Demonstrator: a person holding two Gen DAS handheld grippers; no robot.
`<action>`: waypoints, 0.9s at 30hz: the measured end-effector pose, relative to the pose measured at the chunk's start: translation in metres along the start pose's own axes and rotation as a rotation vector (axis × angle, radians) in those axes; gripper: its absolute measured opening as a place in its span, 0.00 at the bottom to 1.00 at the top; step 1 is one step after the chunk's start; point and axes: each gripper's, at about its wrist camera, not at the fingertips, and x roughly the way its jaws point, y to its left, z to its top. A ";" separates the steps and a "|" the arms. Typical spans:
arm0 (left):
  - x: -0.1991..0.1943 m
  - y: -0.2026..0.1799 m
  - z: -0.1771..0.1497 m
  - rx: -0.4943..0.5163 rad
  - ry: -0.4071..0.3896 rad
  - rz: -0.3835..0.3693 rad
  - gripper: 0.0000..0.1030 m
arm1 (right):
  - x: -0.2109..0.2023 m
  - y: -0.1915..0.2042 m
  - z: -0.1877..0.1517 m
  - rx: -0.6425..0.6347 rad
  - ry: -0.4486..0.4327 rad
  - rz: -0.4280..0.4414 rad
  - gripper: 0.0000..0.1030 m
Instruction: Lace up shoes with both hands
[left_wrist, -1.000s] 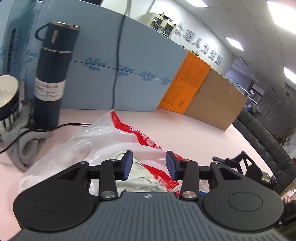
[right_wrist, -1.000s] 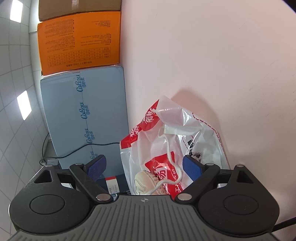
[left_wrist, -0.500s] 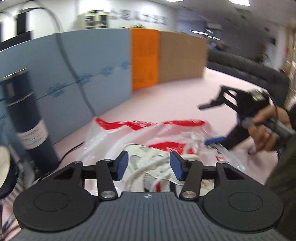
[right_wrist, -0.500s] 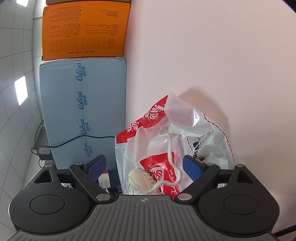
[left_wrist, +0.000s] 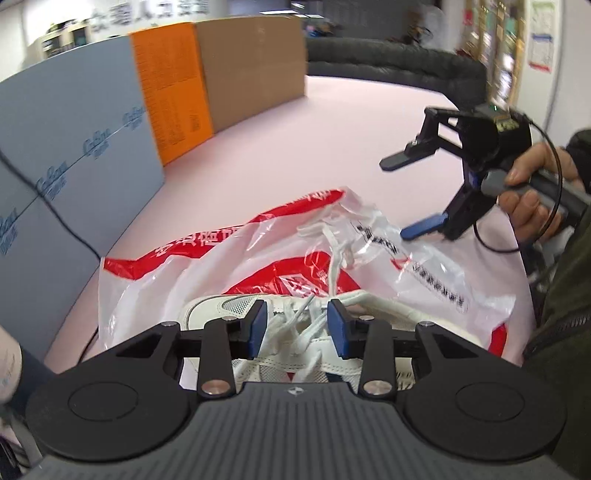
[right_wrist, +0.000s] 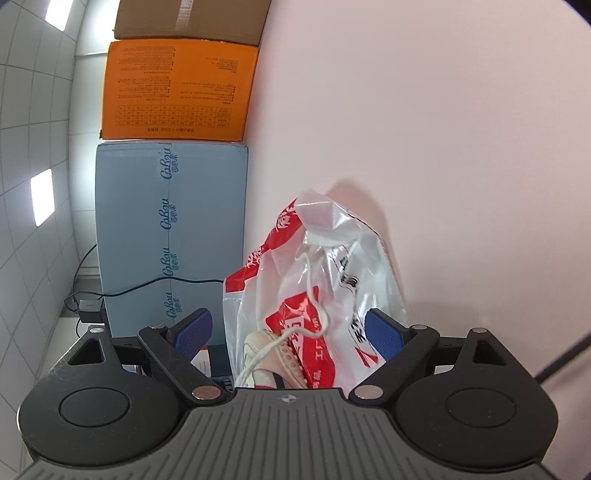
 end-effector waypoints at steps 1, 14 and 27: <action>0.000 0.001 0.002 0.035 0.011 -0.013 0.32 | -0.004 -0.001 -0.003 -0.001 -0.009 0.003 0.87; -0.002 0.011 0.008 0.191 0.059 -0.083 0.31 | -0.032 -0.006 -0.021 0.013 -0.119 0.062 0.87; 0.004 0.033 -0.006 0.000 -0.015 -0.151 0.30 | -0.030 0.007 -0.015 -0.014 -0.166 0.047 0.87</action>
